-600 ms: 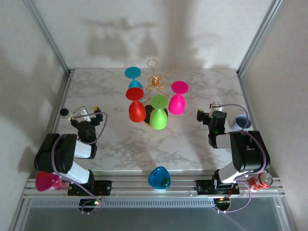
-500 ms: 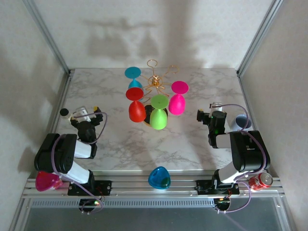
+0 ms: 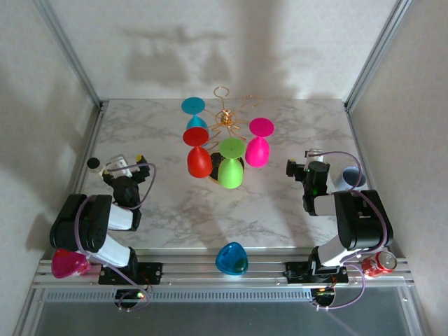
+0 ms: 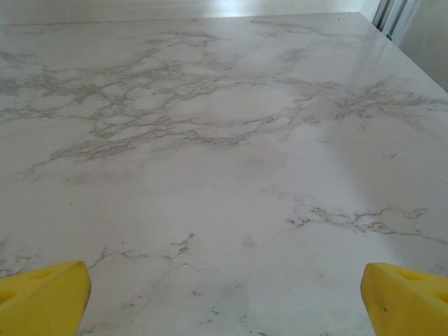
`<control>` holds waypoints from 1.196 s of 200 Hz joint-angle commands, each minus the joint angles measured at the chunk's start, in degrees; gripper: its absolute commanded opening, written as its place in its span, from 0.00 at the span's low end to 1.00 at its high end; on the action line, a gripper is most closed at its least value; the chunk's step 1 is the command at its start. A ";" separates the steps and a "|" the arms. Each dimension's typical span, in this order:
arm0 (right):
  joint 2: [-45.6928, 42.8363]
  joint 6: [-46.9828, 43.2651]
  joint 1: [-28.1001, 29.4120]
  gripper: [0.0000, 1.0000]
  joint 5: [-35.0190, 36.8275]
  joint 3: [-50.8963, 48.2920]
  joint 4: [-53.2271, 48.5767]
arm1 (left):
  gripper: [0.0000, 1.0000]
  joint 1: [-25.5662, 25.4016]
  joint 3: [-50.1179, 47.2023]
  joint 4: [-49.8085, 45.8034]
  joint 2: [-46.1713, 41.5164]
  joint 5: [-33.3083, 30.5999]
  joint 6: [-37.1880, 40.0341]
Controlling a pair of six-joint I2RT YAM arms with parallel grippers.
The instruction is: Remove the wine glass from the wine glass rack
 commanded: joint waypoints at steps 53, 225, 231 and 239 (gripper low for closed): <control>-1.28 -0.13 -0.36 0.97 -0.27 0.95 -1.74 | 0.89 -0.39 0.53 0.26 -1.85 -1.27 0.46; -27.34 24.96 -5.52 0.87 -41.18 42.56 -75.62 | 0.58 -7.88 39.43 -81.33 -29.38 10.98 -15.16; -27.62 25.74 -5.52 0.87 -42.60 42.97 -75.49 | 0.58 -8.35 40.21 -82.56 -30.06 11.16 -15.04; -27.92 26.98 -5.52 0.86 -44.32 43.42 -75.53 | 0.58 -8.89 41.31 -84.13 -30.91 11.85 -14.75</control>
